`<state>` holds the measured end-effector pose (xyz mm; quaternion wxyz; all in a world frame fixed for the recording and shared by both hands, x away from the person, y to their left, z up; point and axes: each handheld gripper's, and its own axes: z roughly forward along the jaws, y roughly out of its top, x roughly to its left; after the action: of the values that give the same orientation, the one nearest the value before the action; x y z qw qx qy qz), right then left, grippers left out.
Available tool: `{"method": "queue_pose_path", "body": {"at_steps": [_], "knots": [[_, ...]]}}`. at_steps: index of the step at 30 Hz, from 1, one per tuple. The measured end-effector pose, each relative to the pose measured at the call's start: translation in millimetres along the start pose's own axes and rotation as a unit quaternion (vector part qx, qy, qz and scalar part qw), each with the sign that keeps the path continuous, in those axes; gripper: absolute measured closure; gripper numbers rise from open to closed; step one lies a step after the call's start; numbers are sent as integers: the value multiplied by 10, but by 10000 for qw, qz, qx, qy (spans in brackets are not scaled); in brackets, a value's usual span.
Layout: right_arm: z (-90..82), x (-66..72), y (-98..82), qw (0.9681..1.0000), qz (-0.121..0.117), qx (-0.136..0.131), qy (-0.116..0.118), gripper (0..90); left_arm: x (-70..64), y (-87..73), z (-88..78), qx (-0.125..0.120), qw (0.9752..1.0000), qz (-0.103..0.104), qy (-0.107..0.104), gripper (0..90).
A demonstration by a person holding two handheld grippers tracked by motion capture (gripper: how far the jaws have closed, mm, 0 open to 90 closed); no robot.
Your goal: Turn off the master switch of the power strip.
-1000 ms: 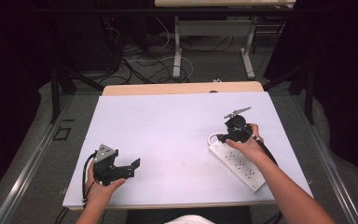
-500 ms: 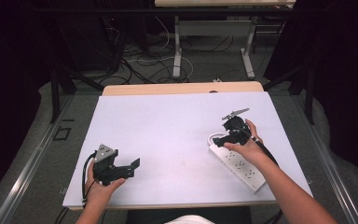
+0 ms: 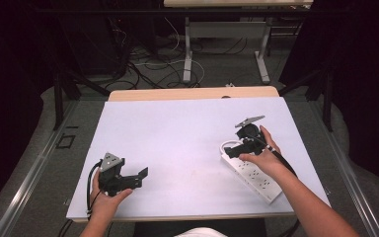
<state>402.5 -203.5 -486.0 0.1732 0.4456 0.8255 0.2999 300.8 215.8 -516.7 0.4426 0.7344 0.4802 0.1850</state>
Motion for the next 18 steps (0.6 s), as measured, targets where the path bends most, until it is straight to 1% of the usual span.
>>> {"method": "queue_pose_path", "body": {"at_steps": [4, 5, 6, 9, 12, 14, 15, 17, 18], "knots": [[-14, 7, -7, 10000, 7, -28, 28, 0, 7, 2, -5, 22, 10000, 36, -5, 38], [-30, -1, -9, 10000, -50, -53, 13, 0, 4, 2, -6, 40, 10000, 1, -19, 38], [-33, 3, -11, 10000, -19, -60, 35, 0, 1, 0, -1, 12, 10000, -15, -2, 38], [-50, -1, -17, 9999, -46, -89, 27, 0, 6, 3, -6, 29, 10000, 30, -3, 38], [-94, -14, -27, 9999, -41, -144, -2, 0, 1, 0, -2, 11, 10000, -15, 2, 38], [-107, -24, -32, 9998, -70, -165, 16, 0, 3, 3, -8, 47, 10000, -10, -11, 38], [-133, -29, -44, 9998, -70, -177, 53, 0, 1, 0, -3, 6, 10000, -21, 7, 38], [-164, -23, -57, 9998, -88, -173, 9, 0, 2, 0, -3, 6, 10000, -21, 13, 38], [-179, -27, -67, 9997, -156, -188, -16, 0, 2, 0, -2, 4, 10000, -23, 18, 38]]}}
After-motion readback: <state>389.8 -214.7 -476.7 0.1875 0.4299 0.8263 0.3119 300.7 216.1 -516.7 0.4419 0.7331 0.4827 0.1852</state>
